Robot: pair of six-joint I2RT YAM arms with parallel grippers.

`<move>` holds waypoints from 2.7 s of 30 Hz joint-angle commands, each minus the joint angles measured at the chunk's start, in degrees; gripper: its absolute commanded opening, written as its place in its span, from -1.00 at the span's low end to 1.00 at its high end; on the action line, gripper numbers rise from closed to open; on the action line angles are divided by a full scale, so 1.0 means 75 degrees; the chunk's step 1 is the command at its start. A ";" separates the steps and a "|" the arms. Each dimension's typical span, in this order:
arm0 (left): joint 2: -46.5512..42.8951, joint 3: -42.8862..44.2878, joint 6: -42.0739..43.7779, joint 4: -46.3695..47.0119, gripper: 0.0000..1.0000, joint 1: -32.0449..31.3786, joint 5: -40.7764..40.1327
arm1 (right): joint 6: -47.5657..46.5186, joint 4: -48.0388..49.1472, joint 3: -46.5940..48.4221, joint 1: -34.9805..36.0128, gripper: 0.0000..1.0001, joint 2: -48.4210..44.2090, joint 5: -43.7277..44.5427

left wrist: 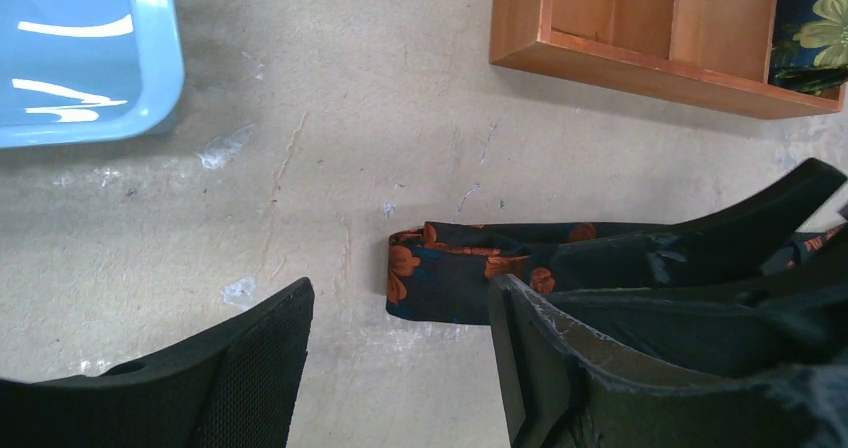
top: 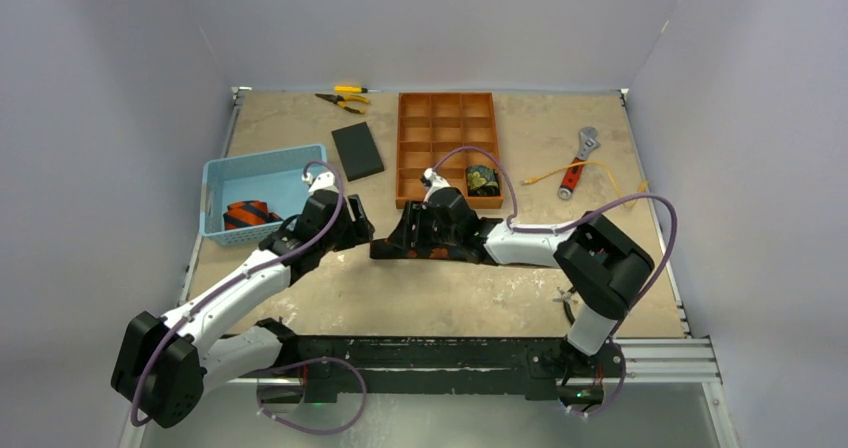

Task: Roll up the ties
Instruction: Roll the tie at the center of the board.

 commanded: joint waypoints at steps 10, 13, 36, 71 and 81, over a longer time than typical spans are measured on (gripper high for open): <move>0.0058 -0.0285 -0.0169 0.0711 0.26 0.0211 0.0368 | 0.0175 -0.0364 0.0548 -0.0011 0.03 0.0615 -0.0698; 0.0081 -0.0323 -0.0170 0.0748 0.26 0.0223 0.0403 | 0.0257 -0.0319 0.0602 -0.0011 0.00 0.0770 -0.0828; -0.0070 -0.0835 -0.0273 0.0861 0.25 0.0493 0.0807 | -0.0528 -0.0881 0.0913 0.0184 0.19 0.0368 0.0432; -0.0276 -0.1446 -0.0565 0.1182 0.24 0.0493 0.1023 | -0.0616 -0.0657 0.1135 0.0387 0.09 0.1038 -0.0086; -0.0280 -0.1467 -0.0585 0.1303 0.23 0.0494 0.1110 | -0.0498 -0.0406 0.1249 0.0192 -0.51 0.1268 -0.0668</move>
